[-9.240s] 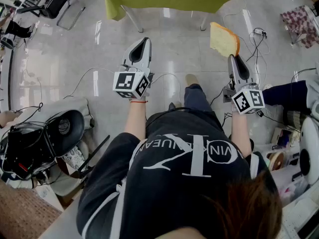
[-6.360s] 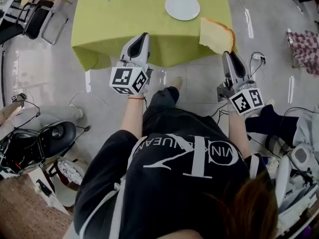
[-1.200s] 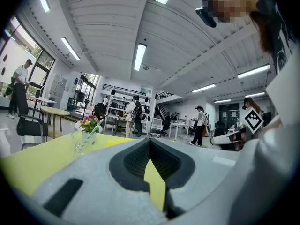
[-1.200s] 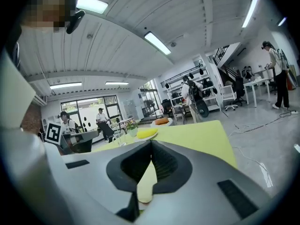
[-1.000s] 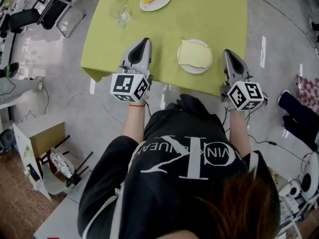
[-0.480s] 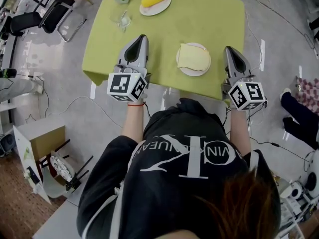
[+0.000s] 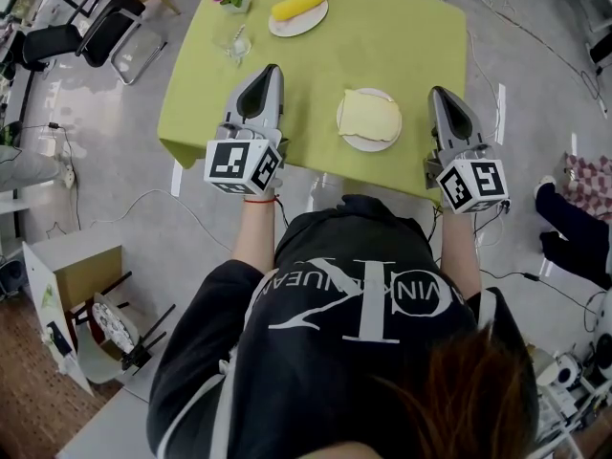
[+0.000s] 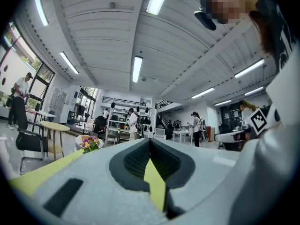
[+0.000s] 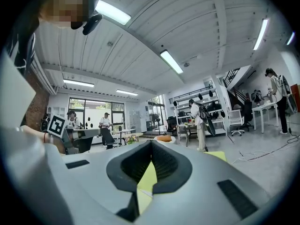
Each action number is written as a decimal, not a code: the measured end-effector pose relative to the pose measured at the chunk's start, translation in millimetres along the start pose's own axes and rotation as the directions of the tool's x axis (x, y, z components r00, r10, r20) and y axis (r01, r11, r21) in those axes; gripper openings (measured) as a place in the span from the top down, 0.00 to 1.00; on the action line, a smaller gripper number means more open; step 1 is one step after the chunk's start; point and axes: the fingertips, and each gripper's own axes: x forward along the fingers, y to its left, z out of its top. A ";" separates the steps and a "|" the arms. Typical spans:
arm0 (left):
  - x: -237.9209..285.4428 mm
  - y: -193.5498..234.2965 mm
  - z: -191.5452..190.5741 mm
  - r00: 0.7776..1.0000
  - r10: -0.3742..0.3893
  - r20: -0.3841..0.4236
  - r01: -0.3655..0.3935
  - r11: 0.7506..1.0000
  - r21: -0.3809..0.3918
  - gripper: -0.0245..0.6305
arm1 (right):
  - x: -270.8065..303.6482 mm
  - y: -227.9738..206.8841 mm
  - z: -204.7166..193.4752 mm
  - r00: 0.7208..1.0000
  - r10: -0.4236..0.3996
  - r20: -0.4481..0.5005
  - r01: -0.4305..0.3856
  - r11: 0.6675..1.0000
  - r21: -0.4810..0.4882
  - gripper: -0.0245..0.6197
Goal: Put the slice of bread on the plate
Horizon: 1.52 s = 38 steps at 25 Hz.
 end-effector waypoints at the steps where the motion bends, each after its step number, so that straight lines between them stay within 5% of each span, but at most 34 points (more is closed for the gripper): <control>1: -0.2 -0.4 0.7 1.000 0.001 0.002 -0.001 1.000 0.001 0.96 | -0.4 -0.1 1.1 1.000 0.001 0.003 -0.001 1.000 -0.001 0.96; 38: -1.5 2.0 -8.5 0.999 0.029 -0.016 -0.029 0.999 -0.021 0.96 | 2.5 1.1 -6.2 0.999 0.030 -0.015 -0.030 1.000 0.009 0.96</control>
